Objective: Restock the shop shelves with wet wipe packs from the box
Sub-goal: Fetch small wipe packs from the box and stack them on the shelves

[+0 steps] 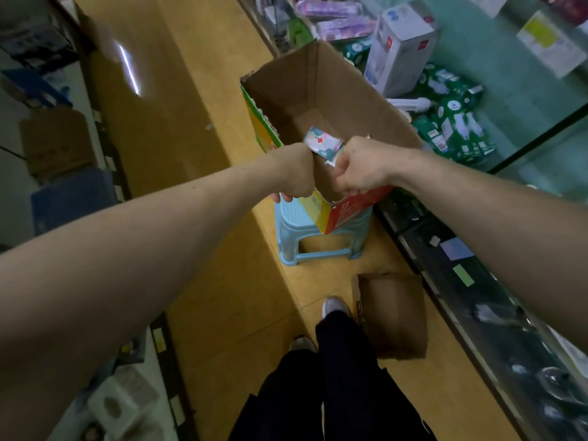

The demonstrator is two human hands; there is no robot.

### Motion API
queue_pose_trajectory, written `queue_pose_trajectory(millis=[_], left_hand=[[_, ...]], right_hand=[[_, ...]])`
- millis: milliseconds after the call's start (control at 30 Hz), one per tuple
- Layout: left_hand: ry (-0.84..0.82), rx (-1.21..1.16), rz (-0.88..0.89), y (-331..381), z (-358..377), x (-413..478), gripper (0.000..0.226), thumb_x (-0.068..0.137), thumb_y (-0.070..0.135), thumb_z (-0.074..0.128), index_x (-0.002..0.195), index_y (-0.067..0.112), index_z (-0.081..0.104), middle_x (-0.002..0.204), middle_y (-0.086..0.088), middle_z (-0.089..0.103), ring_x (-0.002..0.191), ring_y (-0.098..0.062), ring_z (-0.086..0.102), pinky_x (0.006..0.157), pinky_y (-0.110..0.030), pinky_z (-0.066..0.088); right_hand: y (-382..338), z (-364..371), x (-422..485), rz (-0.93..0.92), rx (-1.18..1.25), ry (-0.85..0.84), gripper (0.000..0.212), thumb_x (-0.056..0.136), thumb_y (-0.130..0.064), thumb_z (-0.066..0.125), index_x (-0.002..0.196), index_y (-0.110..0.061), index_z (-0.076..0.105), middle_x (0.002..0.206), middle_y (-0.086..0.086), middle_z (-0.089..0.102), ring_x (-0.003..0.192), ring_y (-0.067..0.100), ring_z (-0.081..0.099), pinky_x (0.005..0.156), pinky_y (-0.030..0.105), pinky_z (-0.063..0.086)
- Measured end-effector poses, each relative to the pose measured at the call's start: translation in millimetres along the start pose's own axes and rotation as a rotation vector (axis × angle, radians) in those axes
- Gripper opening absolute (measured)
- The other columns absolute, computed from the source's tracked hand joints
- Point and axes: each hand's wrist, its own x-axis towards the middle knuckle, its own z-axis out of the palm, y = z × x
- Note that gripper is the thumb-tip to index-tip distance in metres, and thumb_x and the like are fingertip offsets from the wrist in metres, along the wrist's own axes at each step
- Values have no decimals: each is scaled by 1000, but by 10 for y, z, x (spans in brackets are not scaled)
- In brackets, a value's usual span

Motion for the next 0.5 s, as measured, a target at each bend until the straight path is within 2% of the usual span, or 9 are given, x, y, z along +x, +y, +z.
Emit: queue_pose_trajectory(millis=[100, 167, 233, 333, 433, 500], left_hand=[[21, -22, -1, 8, -27, 281, 21, 92, 11, 55, 108, 1, 64, 89, -14, 68, 77, -24, 69, 63, -30, 59], [51, -32, 9, 27, -54, 486, 19, 91, 9, 55, 105, 2, 65, 88, -13, 67, 74, -23, 65, 56, -29, 52], [64, -39, 15, 49, -78, 710, 19, 90, 9, 54, 105, 5, 65, 93, -12, 65, 77, -22, 61, 55, -27, 46], [48, -18, 10, 132, -93, 1109, 22, 90, 10, 53, 108, 6, 65, 101, -13, 65, 85, -25, 63, 63, -30, 49], [4, -54, -10, 210, -29, 1516, 26, 92, 15, 56, 116, 6, 61, 107, -11, 63, 96, -25, 62, 75, -30, 51], [-35, -114, -36, 255, 50, 1804, 26, 92, 16, 58, 117, 8, 58, 104, -9, 60, 92, -23, 61, 75, -30, 52]], right_hand=[[170, -80, 284, 62, 3, 4, 10, 82, -9, 64, 74, -9, 70, 63, 4, 62, 55, 17, 56, 54, 25, 46], [324, -154, 514, 111, -7, 25, 5, 80, -11, 68, 82, -7, 70, 72, 9, 67, 64, 23, 64, 62, 31, 54], [493, -235, 731, 161, -29, 23, 9, 79, -12, 69, 85, -5, 69, 74, 10, 67, 70, 26, 64, 70, 33, 54], [776, -367, 1030, 213, -84, 23, 10, 81, -15, 68, 87, -8, 67, 83, 11, 61, 81, 28, 59, 69, 28, 46], [993, -454, 1258, 257, -131, 13, 10, 81, -14, 67, 89, -9, 67, 87, 12, 57, 89, 30, 59, 71, 29, 44], [1080, -491, 1407, 257, -183, -22, 12, 87, -12, 61, 98, -11, 65, 93, 14, 55, 98, 30, 58, 78, 31, 44]])
